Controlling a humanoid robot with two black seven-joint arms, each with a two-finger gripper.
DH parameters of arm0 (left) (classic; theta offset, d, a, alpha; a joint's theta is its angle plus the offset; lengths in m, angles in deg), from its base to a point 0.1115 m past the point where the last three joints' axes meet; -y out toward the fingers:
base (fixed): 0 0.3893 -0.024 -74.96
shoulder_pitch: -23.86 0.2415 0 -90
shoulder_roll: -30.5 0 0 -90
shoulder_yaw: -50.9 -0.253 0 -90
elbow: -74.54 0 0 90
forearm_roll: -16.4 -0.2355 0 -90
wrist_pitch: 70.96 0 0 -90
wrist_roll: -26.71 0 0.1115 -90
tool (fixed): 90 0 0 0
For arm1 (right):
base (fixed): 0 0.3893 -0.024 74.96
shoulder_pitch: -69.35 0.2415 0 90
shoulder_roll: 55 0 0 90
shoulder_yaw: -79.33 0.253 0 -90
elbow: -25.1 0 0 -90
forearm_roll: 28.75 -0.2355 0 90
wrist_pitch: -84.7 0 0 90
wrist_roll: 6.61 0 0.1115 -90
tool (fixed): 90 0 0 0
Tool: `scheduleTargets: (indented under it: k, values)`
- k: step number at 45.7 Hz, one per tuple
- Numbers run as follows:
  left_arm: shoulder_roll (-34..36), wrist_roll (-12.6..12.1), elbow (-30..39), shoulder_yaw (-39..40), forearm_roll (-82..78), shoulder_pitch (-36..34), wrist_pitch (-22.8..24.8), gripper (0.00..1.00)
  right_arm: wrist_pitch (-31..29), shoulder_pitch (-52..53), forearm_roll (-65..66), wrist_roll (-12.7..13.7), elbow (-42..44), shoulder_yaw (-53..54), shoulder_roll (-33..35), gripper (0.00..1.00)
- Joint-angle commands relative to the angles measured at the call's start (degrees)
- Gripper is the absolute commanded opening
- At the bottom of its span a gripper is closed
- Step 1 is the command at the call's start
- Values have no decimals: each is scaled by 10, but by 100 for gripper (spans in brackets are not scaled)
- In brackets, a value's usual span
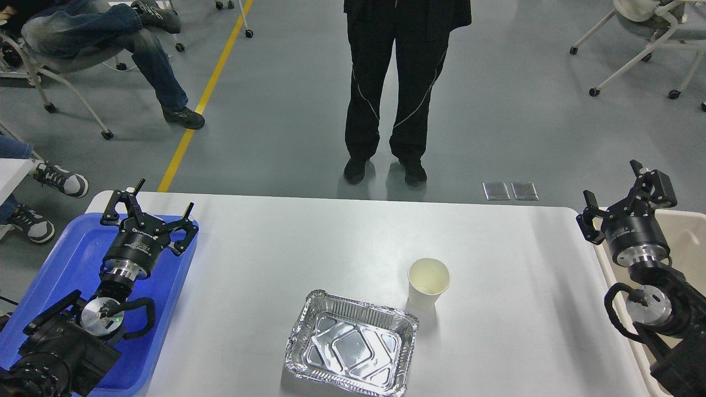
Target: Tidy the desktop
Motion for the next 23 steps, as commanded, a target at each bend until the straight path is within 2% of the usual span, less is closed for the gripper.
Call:
scheduleTargets:
  k: [1, 12, 18, 23]
  values:
    - [0, 0, 0, 0, 0, 0, 0, 100, -1, 3, 1, 1, 0, -5, 5, 100]
    - [0, 0, 1, 0, 0, 0, 0, 100, 7, 32, 3, 2, 2, -44, 70, 100]
    - [0, 0, 0, 0, 0, 0, 0, 100, 7, 71, 5, 2, 32, -123, 115, 100]
    - [0, 0, 0, 0, 0, 0, 0, 100, 6, 115, 5, 3, 44, -232, 157, 100]
